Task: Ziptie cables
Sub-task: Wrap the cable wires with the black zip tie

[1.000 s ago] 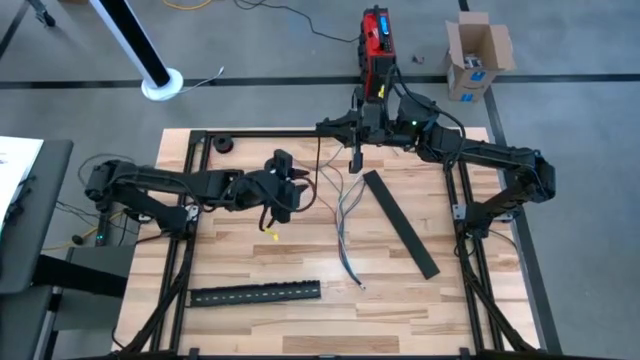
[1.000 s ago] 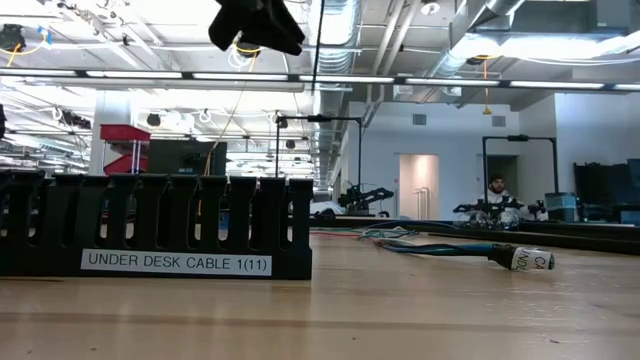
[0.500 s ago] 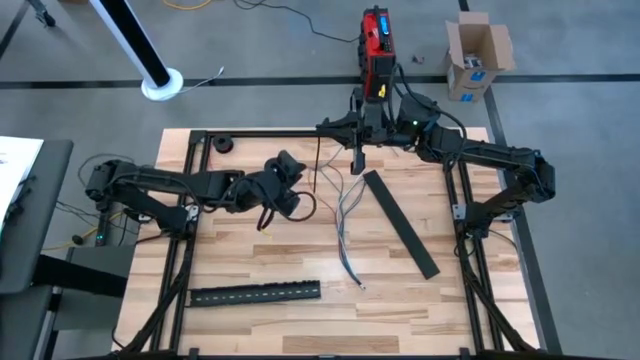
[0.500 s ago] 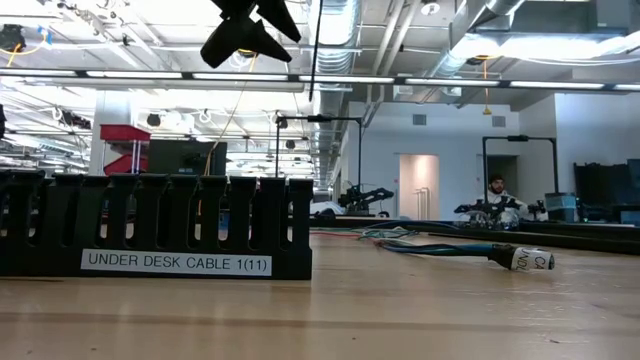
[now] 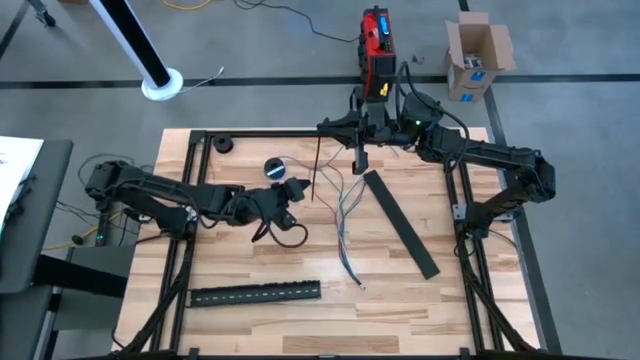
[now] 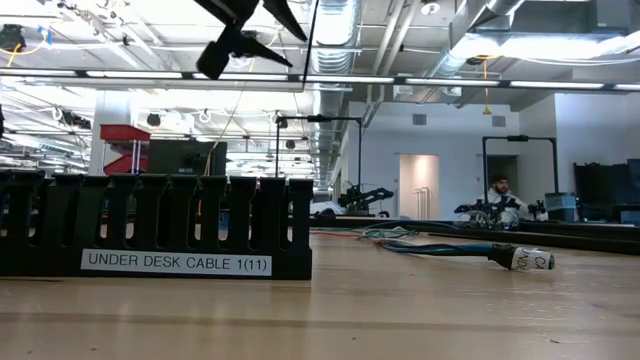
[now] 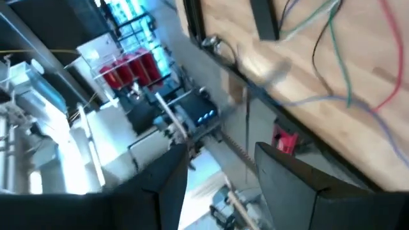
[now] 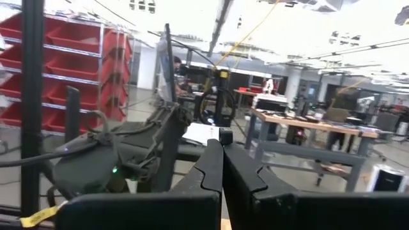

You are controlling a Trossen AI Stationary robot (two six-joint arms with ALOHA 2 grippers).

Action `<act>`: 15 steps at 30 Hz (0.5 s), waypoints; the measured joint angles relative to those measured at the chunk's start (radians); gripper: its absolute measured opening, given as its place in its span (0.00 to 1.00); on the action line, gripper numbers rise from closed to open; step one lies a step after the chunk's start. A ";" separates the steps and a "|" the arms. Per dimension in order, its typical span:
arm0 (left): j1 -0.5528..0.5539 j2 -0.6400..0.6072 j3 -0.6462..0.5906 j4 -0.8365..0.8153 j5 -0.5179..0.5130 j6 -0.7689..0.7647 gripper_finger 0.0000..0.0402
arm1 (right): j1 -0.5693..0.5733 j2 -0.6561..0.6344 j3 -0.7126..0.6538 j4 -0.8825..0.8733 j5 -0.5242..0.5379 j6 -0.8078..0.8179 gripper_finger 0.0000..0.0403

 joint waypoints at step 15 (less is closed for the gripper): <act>-0.010 -0.013 0.000 0.058 0.074 0.196 0.41 | 0.001 0.000 0.000 0.027 -0.050 0.032 0.00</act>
